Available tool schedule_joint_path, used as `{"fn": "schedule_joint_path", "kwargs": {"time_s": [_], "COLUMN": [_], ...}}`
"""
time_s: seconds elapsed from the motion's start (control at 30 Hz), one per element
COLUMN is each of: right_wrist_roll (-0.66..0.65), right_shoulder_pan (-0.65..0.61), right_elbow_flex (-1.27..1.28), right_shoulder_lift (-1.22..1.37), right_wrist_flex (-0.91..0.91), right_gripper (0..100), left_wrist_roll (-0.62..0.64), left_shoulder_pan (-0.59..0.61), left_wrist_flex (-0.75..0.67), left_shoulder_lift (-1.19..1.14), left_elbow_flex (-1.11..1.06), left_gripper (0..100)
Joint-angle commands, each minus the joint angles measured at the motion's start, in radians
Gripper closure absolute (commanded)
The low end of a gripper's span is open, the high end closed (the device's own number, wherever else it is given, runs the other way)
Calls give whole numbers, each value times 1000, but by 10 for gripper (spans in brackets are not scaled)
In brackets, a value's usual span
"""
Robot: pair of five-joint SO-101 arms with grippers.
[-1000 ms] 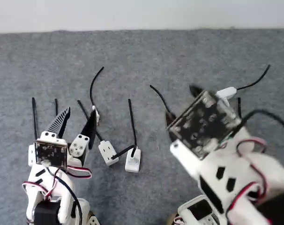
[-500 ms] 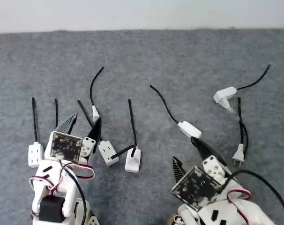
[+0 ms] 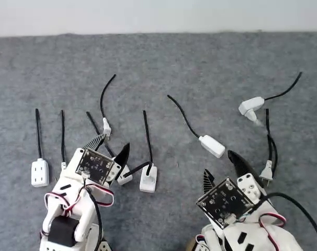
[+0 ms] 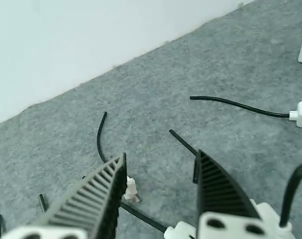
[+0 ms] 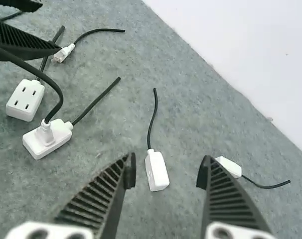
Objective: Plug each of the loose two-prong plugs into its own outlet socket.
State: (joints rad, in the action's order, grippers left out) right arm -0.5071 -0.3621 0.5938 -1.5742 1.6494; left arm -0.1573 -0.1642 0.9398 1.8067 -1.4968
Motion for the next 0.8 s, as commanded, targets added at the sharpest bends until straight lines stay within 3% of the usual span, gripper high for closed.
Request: {"fn": "schedule_joint_path", "kwargs": {"time_s": [0.0,0.77], "right_wrist_roll": [-18,-46], "right_shoulder_pan": [19,22], "right_elbow_flex": [23,68], "right_shoulder_lift": [5,10], "right_wrist_flex": [-7,-8], "right_gripper": [790,790], "left_wrist_roll": [-15,-15], "left_shoulder_pan": [-5,-12], "left_wrist_flex": [-38,-60], "left_shoulder_lift": [15,15], "left_elbow_flex": [5,-27], "left_gripper": [775,775]}}
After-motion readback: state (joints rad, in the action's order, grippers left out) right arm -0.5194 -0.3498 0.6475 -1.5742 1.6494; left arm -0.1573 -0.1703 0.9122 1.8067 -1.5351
